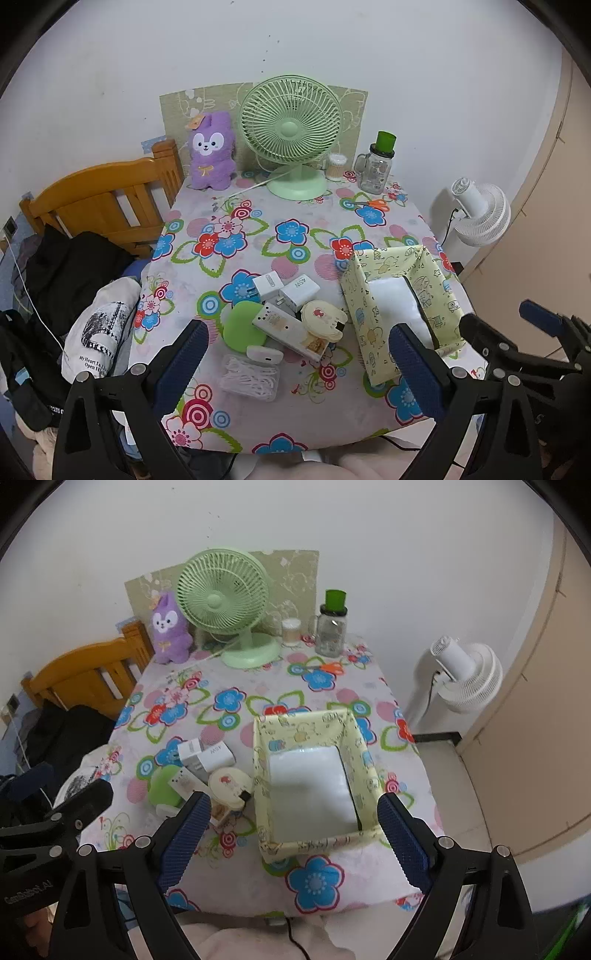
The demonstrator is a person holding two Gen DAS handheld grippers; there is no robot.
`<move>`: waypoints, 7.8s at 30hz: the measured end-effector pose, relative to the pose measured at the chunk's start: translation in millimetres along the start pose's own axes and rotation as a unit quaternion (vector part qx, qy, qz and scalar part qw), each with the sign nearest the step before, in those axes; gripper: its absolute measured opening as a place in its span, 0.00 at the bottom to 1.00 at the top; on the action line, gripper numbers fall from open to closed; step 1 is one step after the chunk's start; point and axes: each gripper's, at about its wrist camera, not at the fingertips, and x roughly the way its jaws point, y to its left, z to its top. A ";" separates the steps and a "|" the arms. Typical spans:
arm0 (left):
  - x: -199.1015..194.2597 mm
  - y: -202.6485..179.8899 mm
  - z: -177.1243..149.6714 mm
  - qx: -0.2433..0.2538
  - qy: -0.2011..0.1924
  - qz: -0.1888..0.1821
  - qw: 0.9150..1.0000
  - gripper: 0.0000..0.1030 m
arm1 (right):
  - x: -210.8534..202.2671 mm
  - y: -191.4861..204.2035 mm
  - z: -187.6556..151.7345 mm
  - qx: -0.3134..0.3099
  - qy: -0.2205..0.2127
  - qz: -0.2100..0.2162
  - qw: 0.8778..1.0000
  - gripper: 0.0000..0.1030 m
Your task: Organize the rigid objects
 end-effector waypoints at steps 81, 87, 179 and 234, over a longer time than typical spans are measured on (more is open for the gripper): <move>37.1 35.5 12.9 0.015 0.035 -0.034 0.999 0.95 | 19.9 33.6 23.9 -0.004 -0.020 0.020 1.000 0.90; 60.9 58.3 0.7 0.014 0.071 -0.042 0.996 0.94 | 40.3 45.6 15.1 0.007 -0.005 0.011 1.000 0.90; 188.9 141.4 -94.2 0.069 0.192 0.022 0.979 0.84 | 230.8 191.0 -76.0 -0.054 0.151 0.062 0.985 0.79; 100.6 1.6 3.9 0.185 0.091 -0.075 0.976 0.83 | 86.6 72.3 -0.9 0.052 0.037 -0.004 0.998 0.57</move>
